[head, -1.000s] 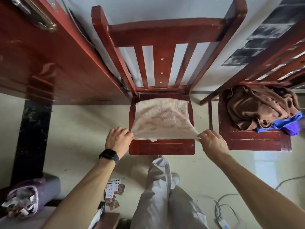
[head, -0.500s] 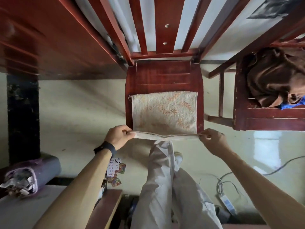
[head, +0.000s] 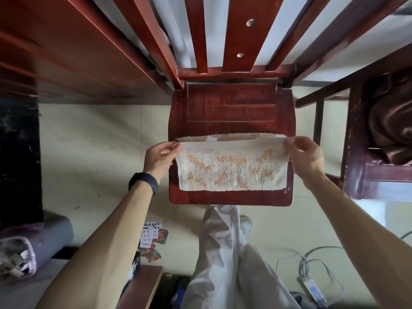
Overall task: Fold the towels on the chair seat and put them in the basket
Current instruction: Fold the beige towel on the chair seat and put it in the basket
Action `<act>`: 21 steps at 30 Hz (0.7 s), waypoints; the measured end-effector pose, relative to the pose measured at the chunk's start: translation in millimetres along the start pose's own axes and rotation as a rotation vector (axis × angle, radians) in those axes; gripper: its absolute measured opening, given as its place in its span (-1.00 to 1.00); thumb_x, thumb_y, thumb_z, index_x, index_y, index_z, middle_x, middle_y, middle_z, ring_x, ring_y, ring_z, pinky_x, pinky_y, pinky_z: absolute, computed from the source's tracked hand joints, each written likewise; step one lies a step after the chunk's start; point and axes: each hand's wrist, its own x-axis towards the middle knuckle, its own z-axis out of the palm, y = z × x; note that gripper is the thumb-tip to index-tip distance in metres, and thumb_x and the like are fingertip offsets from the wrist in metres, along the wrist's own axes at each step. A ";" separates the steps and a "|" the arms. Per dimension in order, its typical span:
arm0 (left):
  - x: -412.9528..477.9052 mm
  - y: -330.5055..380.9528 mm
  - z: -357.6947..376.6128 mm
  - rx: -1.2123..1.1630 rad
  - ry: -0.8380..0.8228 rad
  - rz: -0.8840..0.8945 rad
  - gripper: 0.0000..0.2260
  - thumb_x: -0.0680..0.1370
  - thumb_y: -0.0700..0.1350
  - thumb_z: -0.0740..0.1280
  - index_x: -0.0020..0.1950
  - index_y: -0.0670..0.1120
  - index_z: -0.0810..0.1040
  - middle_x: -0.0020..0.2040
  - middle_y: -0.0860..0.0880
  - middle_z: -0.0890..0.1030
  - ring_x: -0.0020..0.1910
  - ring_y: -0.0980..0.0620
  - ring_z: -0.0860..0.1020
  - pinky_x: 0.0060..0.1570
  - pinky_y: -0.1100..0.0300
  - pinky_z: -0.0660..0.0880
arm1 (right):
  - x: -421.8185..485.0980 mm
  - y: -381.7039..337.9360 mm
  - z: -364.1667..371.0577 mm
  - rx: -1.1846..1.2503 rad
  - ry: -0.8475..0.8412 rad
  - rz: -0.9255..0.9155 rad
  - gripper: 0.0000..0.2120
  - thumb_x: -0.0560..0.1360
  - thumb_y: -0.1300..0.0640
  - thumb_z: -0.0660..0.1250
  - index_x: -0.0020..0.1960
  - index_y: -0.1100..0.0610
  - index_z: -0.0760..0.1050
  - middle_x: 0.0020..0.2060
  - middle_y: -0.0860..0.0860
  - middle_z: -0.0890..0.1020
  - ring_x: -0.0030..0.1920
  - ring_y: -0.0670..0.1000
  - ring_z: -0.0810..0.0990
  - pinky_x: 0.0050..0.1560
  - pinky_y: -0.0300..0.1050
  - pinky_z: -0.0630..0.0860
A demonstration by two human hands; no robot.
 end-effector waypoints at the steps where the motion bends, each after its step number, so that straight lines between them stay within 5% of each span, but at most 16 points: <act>1: 5.1 -0.4 2.7 0.003 0.013 0.017 -0.82 0.49 -0.03 0.48 0.06 -0.04 0.66 -0.08 0.04 0.68 -0.01 0.06 0.65 -0.09 0.17 0.60 | 4.0 -0.5 3.8 -0.015 0.006 -0.010 -0.77 0.56 -0.12 0.34 0.11 -0.01 0.57 -0.09 -0.10 0.65 -0.04 0.04 0.65 0.04 0.07 0.63; 6: 29.5 -4.5 10.5 0.062 0.084 0.067 -0.84 0.48 0.04 0.47 0.02 0.04 0.67 -0.07 0.03 0.70 -0.02 0.08 0.65 0.04 0.06 0.61 | 19.7 -4.3 18.8 -0.071 0.056 -0.019 -0.74 0.60 -0.04 0.29 0.16 0.10 0.57 -0.04 0.01 0.64 -0.25 -0.09 0.55 -0.31 -0.40 0.44; 9: 36.3 -7.4 14.7 0.159 0.090 0.098 -0.85 0.49 -0.02 0.46 0.03 0.00 0.68 -0.09 0.05 0.69 -0.04 0.09 0.64 -0.02 0.33 0.54 | 25.4 -4.6 24.2 -0.108 0.073 -0.027 -0.77 0.60 0.03 0.29 0.16 0.11 0.59 -0.08 0.00 0.62 -0.23 -0.05 0.53 -0.42 -0.55 0.33; 18: 37.3 -7.5 21.2 0.379 0.157 0.230 -0.86 0.51 -0.05 0.43 0.03 -0.03 0.65 -0.12 0.04 0.65 -0.10 0.06 0.61 -0.13 0.31 0.46 | 29.8 3.9 37.1 -0.226 0.141 -0.044 -0.74 0.60 0.00 0.24 0.18 0.07 0.59 0.04 0.12 0.66 0.03 0.13 0.62 0.09 -0.05 0.52; 21: 35.0 -5.7 25.3 0.555 0.190 0.313 -0.78 0.52 0.00 0.38 0.14 -0.02 0.58 0.02 -0.07 0.60 -0.02 -0.06 0.59 -0.12 0.18 0.47 | 27.7 3.7 42.8 -0.213 0.187 -0.013 -0.72 0.60 -0.01 0.23 0.23 0.08 0.55 0.09 0.13 0.63 0.06 0.08 0.57 0.06 -0.15 0.40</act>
